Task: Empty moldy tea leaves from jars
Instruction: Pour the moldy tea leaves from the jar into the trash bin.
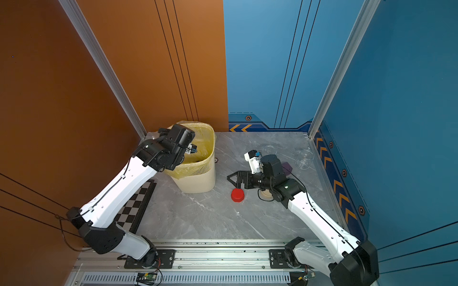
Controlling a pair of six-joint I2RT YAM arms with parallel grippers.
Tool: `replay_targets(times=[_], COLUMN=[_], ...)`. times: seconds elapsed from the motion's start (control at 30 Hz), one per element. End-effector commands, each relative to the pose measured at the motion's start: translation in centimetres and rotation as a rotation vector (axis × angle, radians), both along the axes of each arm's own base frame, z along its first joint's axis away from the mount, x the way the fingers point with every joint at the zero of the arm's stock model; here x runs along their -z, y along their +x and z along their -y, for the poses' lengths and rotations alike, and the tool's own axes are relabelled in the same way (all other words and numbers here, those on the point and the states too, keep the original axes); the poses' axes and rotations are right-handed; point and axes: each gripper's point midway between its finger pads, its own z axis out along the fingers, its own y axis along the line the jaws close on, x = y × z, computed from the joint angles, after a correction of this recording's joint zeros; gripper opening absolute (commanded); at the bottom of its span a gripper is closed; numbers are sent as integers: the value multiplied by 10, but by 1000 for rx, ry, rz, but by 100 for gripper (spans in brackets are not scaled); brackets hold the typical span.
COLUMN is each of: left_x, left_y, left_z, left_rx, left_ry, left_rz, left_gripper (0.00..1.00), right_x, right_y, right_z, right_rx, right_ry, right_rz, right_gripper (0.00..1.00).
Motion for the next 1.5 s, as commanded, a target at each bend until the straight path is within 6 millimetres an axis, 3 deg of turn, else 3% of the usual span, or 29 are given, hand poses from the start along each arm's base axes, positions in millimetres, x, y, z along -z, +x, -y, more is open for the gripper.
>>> replay_targets(times=[0.0, 0.17, 0.3, 0.37, 0.43, 0.53, 0.57, 0.6, 0.67, 0.73, 0.83, 0.93, 1.1, 1.27, 1.47], left_x=[-1, -9, -40, -27, -5, -37, -33, -16, -7, -18, -26, -20, -22, -28, -33], left_y=[0, 0, -2, -3, -6, -1, -2, -2, 2, 7, 7, 6, 1, -14, -36], left_z=[0, -5, -26, -19, -23, -18, -9, -5, -19, -12, -16, -15, -11, -6, -1], left_rx=[-6, -22, -117, -87, -91, -112, -75, -52, -112, -107, -120, -113, -105, -88, -59], left_ry=[29, 13, -87, -86, 59, -191, -224, -126, 28, -114, -194, -225, -474, -1010, -1458], left_rz=[-3, 22, 161, 125, 41, 202, 186, 113, 77, 146, 187, 179, 235, 264, 249], left_gripper=[63, 67, 66, 67, 65, 64, 64, 67, 64, 65, 66, 66, 67, 66, 67], right_x=[-5, -3, -2, -2, 0, 3, 4, 4, 5, 7, 9, 10, 12, 9, 6], right_y=[-5, -4, -4, -4, -3, -3, -3, -2, -2, -2, -1, 0, 3, 4, 14], right_z=[-2, -2, -1, -1, -1, -3, -2, -2, -2, -3, -2, -1, -2, -1, 2], right_rx=[-16, -15, -13, -11, -11, -16, -14, -12, -12, -15, -8, -5, -1, 3, 53], right_ry=[21, 17, 8, 6, 4, 1, -2, -5, -7, -10, -21, -31, -43, -60, -87], right_rz=[18, 13, 14, 16, 10, 0, 0, 0, -4, -9, -7, -10, -14, -16, -22], right_gripper=[100, 100, 100, 100, 100, 100, 100, 100, 100, 100, 100, 100, 100, 100, 100])
